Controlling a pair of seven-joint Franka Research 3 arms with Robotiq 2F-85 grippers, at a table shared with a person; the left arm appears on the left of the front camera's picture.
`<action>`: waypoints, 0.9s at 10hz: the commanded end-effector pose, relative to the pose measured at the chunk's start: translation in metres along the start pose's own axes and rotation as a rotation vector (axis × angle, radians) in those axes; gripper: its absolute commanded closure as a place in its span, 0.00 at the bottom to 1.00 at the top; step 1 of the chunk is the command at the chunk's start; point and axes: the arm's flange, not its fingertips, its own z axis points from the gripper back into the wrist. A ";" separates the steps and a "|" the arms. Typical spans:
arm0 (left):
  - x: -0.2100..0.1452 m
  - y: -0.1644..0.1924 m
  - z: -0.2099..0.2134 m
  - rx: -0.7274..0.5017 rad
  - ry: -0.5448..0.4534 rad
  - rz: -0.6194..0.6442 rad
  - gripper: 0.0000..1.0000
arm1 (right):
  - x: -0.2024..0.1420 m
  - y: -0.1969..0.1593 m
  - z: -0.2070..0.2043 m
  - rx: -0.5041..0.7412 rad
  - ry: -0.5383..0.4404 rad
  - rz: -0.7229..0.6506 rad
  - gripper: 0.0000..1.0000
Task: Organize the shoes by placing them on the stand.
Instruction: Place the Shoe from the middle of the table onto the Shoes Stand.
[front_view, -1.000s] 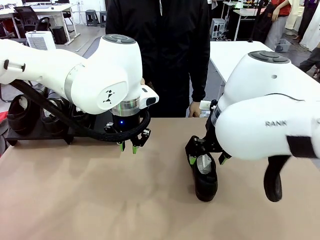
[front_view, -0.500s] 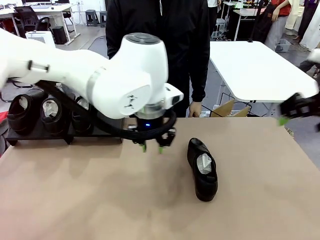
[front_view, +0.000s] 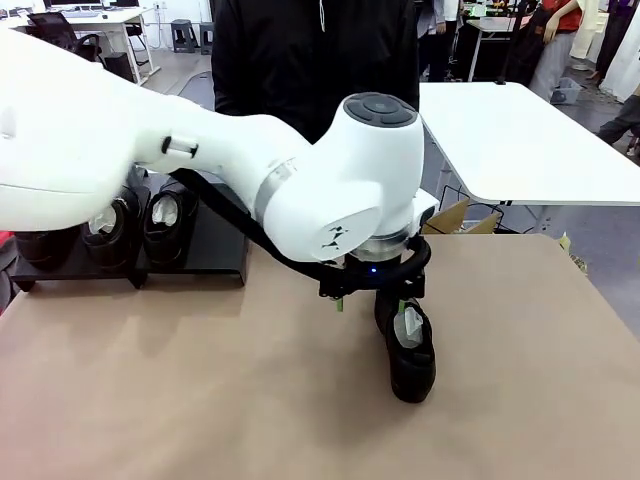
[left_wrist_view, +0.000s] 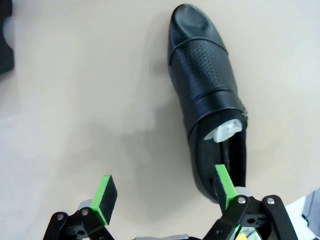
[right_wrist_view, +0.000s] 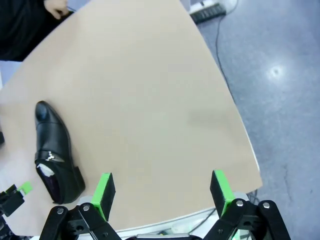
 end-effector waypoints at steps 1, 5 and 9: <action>0.006 -0.010 -0.006 -0.008 -0.005 0.067 0.00 | -0.006 0.008 0.016 0.009 -0.042 0.029 0.00; 0.004 -0.016 -0.025 0.016 0.041 0.078 0.00 | -0.006 0.008 0.016 0.009 -0.042 0.029 0.00; 0.001 -0.011 -0.045 0.021 0.109 0.085 0.00 | -0.006 0.008 0.016 0.009 -0.042 0.029 0.00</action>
